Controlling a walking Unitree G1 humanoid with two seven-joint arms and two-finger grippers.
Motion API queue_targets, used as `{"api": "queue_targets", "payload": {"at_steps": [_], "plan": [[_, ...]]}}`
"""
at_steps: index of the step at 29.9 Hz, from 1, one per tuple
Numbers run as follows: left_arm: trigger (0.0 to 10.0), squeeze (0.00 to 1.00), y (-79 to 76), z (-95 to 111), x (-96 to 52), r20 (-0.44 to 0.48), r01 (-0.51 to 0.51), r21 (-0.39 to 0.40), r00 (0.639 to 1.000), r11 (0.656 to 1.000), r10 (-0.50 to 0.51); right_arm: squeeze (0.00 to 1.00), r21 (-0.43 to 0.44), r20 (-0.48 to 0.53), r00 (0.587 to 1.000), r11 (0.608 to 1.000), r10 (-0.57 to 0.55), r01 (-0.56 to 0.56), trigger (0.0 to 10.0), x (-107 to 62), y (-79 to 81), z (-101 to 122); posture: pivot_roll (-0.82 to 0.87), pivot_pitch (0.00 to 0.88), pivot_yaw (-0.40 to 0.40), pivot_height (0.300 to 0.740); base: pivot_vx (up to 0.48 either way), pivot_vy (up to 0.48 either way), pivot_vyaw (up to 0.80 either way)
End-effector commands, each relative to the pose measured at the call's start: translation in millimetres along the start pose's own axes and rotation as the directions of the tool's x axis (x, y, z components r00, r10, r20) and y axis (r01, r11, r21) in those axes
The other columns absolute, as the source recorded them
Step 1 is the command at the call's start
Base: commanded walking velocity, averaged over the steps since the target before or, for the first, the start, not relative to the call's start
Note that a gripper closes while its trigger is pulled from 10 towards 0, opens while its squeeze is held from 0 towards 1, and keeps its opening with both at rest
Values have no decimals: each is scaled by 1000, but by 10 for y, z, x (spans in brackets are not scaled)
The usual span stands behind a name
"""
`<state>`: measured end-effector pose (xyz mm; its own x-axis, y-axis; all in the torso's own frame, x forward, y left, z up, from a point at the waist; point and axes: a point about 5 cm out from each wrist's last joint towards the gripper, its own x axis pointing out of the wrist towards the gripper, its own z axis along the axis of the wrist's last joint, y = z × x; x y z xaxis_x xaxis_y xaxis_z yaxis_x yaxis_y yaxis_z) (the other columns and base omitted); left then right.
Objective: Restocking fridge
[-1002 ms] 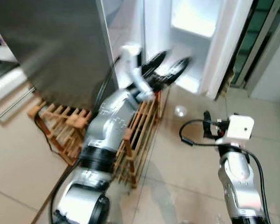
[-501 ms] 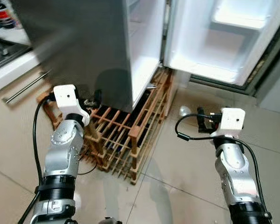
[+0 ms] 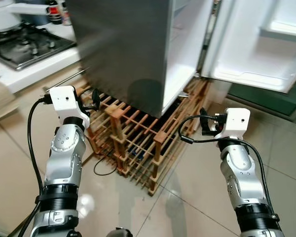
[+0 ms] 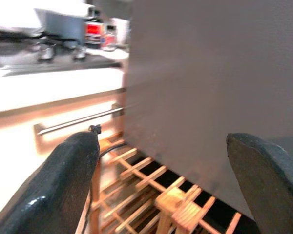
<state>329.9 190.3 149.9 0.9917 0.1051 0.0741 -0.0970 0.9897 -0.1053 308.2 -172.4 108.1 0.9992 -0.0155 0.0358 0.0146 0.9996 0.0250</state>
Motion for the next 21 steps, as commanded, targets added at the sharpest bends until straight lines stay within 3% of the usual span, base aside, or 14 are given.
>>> {"api": "queue_targets", "payload": {"at_steps": [1, 4, 10, 12, 14, 18, 21], "plan": [[10000, 0, -62, 10, 24, 1, 2, -7, 1000, 1000, -2, 0, 28, -6, 1000, 1000, -1, 1, 10000, 10, -6, -6, -56, 0, 32, 740, 0, 0, 594], [10000, 0, -132, 60, 7, 30, 25, 16, 999, 1000, -26, 0, 46, -11, 999, 998, 39, -38, 10000, 18, 69, -22, -46, 0, 40, 740, 0, 0, 573], [10000, 0, -84, 108, -15, 58, 7, -3, 998, 1000, -7, 0, 57, 4, 998, 996, 61, -61, 10000, 35, 131, 7, -49, 0, 43, 740, 192, -116, 471], [10000, 0, -42, 88, -11, 44, -36, 8, 998, 999, 36, 0, 51, 40, 998, 997, 48, -50, 10000, 48, 116, 73, -59, 0, 45, 740, 289, -379, 419], [10000, 0, 34, 32, -11, 8, -121, 103, 993, 987, 121, 0, 33, 67, 997, 999, 35, -37, 10000, 53, 73, 133, -59, 0, 42, 740, 0, -414, 0], [10000, 0, 162, -71, -64, -53, -210, 120, 975, 970, 217, 0, 13, 80, 996, 999, 40, -41, 10000, 61, 37, 174, -51, 0, 31, 740, 0, -175, 0], [10000, 0, 185, -93, -81, -65, -221, 123, 971, 968, 230, 0, 12, 77, 996, 999, 44, -45, 10000, 66, 32, 171, -49, 0, 30, 740, 0, 0, 0]]}}
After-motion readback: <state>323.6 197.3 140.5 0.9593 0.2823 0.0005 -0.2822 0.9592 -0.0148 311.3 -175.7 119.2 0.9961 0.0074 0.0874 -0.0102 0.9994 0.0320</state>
